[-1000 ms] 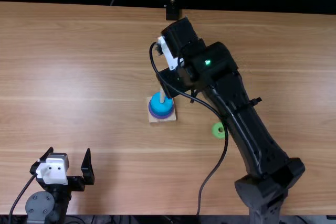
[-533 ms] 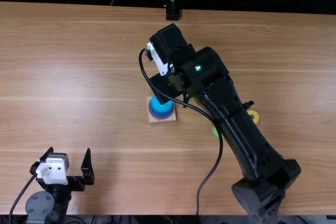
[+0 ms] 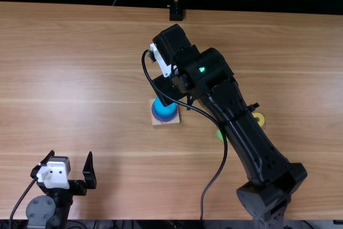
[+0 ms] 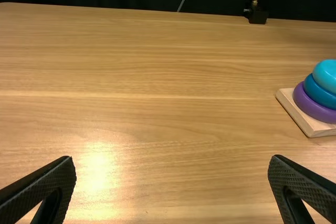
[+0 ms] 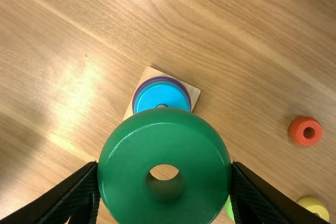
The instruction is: Build the Hanoi tower: stack the rings onto the peg from bottom to top in this color order: purple, dark blue, light blue, dark green, light green, yellow, orange.
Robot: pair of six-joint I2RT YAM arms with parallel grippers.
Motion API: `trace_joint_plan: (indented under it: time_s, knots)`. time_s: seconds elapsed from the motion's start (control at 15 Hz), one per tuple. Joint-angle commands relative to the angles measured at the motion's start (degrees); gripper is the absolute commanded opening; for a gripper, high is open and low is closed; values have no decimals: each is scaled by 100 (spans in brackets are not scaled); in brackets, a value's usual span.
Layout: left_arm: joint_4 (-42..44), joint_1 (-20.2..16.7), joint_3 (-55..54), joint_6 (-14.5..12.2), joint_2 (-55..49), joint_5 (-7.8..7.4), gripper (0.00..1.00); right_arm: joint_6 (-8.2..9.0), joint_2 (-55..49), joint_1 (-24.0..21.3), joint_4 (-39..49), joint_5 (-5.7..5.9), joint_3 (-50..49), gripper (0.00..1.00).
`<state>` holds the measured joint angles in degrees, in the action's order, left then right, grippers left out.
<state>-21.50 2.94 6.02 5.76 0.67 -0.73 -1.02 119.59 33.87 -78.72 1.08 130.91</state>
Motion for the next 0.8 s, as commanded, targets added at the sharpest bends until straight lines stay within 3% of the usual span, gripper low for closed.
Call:
trace_joint_plan:
  time_s: [0.0, 0.73]
  knots:
    - [-455, -30, -602, -91, -67, -85, 100, 17, 38, 6, 19, 8, 154, 0]
    - [-455, -30, -602, -80, -67, -85, 100, 17, 302, 6, 40, 8, 136, 0]
